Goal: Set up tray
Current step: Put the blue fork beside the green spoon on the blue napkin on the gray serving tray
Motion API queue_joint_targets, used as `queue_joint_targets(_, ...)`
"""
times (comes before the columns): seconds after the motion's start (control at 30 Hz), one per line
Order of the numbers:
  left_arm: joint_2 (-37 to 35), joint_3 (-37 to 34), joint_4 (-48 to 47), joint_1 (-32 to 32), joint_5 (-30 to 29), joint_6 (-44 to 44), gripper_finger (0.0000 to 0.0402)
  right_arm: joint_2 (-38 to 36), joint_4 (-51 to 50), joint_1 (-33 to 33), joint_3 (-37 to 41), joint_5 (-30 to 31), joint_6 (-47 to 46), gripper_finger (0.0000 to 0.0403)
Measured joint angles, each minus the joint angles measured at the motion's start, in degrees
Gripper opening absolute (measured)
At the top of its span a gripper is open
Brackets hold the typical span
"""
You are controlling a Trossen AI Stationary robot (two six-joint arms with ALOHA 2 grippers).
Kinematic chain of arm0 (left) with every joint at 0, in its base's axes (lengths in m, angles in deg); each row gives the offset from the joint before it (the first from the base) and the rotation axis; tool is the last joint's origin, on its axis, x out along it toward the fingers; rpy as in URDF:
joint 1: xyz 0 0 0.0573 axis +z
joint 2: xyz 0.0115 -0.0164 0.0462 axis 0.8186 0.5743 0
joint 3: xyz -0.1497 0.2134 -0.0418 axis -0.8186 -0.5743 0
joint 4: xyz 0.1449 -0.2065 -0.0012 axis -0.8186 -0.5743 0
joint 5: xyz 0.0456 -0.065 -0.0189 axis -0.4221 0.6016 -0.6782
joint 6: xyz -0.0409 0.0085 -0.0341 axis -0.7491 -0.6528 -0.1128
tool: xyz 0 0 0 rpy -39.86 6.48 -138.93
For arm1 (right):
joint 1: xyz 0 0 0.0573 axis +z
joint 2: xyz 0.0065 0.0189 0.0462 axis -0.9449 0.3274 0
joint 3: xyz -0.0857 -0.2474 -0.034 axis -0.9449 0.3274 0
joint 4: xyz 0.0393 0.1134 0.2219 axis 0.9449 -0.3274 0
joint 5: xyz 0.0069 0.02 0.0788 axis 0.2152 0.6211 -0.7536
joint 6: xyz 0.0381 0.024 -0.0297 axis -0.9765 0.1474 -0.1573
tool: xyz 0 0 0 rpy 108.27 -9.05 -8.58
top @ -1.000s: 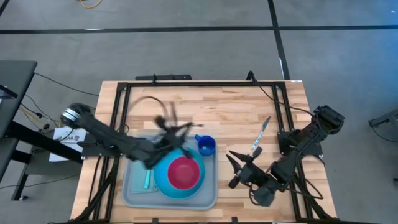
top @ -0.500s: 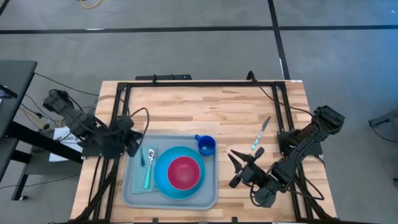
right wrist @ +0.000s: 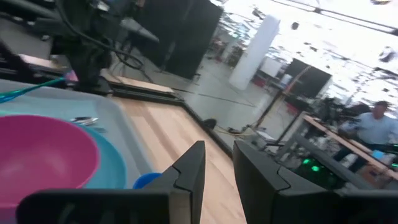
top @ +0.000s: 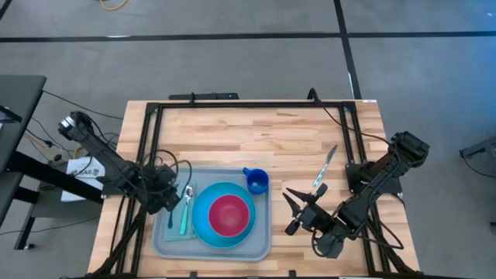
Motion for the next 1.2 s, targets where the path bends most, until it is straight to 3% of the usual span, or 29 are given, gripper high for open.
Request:
queue_joint_targets(0.2, -0.50, -3.81, 9.42, 0.02, 2.68, 1.36, 0.0000, 0.00, 0.00, -0.24, 0.02, -1.30, 0.02, 0.0077)
queue_joint_targets(0.63, -4.45, -0.98, 11.43, 0.02, -0.49, -3.37, 0.0000, 0.00, -0.39, -0.87, 0.02, -2.26, -1.46, 0.0077)
queue_joint_targets(1.2, 1.59, -6.02, 11.80, 0.04, -1.92, -9.04, 0.0000, 0.00, -0.52, -0.85, 0.02, -2.53, -1.99, 0.0077)
